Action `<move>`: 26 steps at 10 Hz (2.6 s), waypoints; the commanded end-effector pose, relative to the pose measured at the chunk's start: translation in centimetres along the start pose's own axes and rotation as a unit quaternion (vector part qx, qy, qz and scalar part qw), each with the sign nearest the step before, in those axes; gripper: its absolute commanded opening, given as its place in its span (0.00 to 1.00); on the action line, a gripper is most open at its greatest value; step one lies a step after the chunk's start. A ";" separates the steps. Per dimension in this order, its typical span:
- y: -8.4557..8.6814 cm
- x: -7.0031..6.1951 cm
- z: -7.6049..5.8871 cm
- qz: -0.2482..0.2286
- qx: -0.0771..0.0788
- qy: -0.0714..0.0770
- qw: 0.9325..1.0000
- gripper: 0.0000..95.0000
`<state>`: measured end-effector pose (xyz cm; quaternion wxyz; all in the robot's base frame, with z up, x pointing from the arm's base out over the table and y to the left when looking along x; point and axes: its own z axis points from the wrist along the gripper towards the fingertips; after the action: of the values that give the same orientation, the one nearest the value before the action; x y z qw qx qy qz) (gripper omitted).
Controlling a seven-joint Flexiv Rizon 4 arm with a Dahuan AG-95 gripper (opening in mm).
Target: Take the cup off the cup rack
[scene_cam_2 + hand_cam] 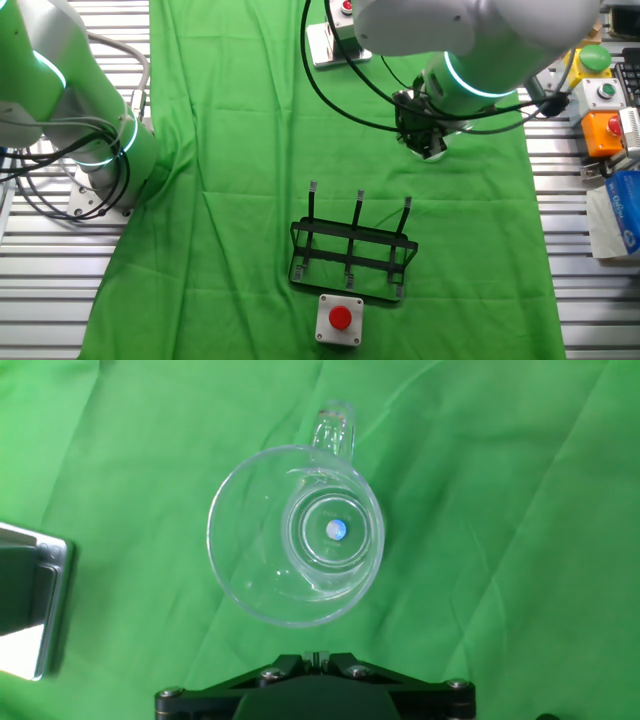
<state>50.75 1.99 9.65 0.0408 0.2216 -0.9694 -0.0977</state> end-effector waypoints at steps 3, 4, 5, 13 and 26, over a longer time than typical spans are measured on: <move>0.0 0.0 0.0 -0.004 0.007 0.002 1.000 0.00; 0.0 0.0 0.0 -0.007 0.008 0.002 1.000 0.00; 0.0 0.0 0.0 -0.008 0.008 0.002 1.000 0.00; -1.6 0.9 -1.0 -0.022 0.017 0.004 1.000 0.00; -5.7 0.4 -4.4 -0.060 0.035 0.014 0.998 0.00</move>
<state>53.31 -3.95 12.73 0.0402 0.2814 -0.9567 -0.0630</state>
